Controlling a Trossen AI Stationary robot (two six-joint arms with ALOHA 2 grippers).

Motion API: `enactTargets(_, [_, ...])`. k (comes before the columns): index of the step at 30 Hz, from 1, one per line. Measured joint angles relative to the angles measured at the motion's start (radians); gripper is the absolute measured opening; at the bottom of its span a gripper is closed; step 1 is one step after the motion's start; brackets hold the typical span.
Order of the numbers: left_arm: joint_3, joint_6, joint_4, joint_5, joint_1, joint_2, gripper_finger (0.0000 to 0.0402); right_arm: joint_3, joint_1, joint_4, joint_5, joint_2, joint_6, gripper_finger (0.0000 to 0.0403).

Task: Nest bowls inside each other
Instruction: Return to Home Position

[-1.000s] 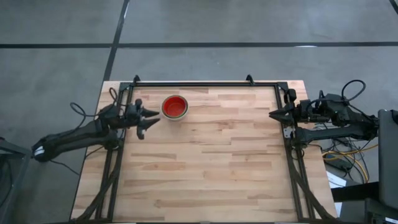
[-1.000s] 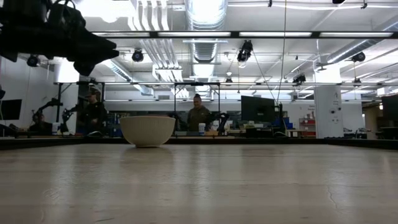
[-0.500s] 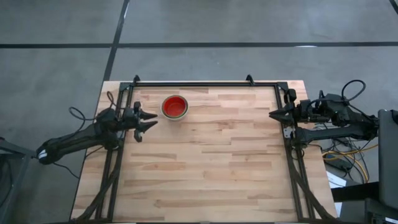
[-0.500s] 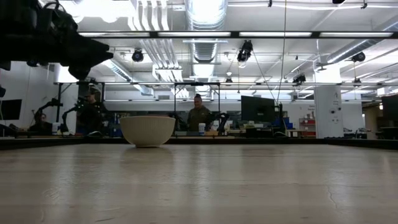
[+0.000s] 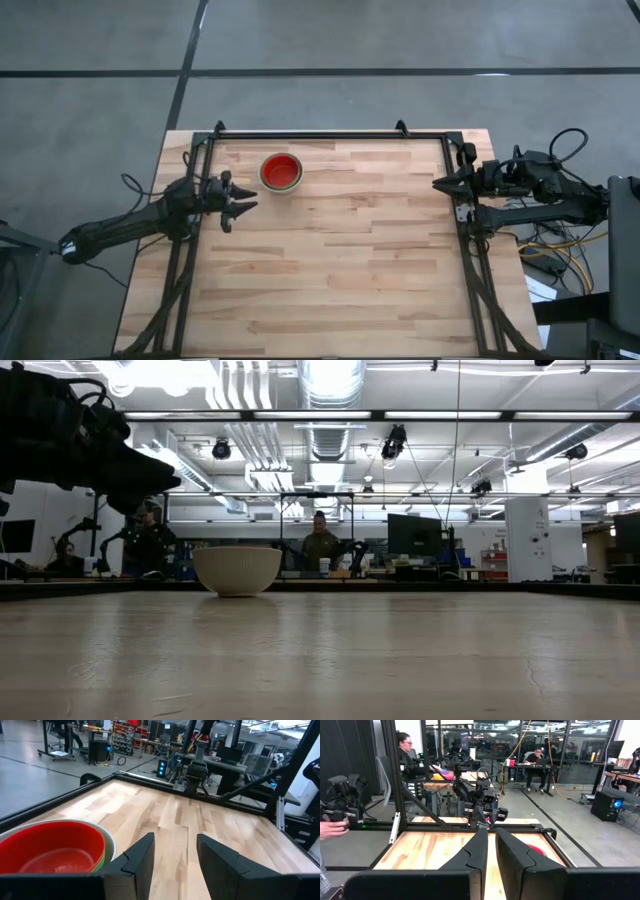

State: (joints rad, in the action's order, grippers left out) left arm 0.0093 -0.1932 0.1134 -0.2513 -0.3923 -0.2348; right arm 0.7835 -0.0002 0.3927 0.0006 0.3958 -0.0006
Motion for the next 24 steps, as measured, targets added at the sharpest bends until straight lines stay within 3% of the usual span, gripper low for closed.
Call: enactTargets(24, [-0.002, 0.01, -0.065, 0.028, 0.0, 0.0, 0.0152, 0.0, 0.0, 0.0, 0.0, 0.0, 0.0, 0.0034])
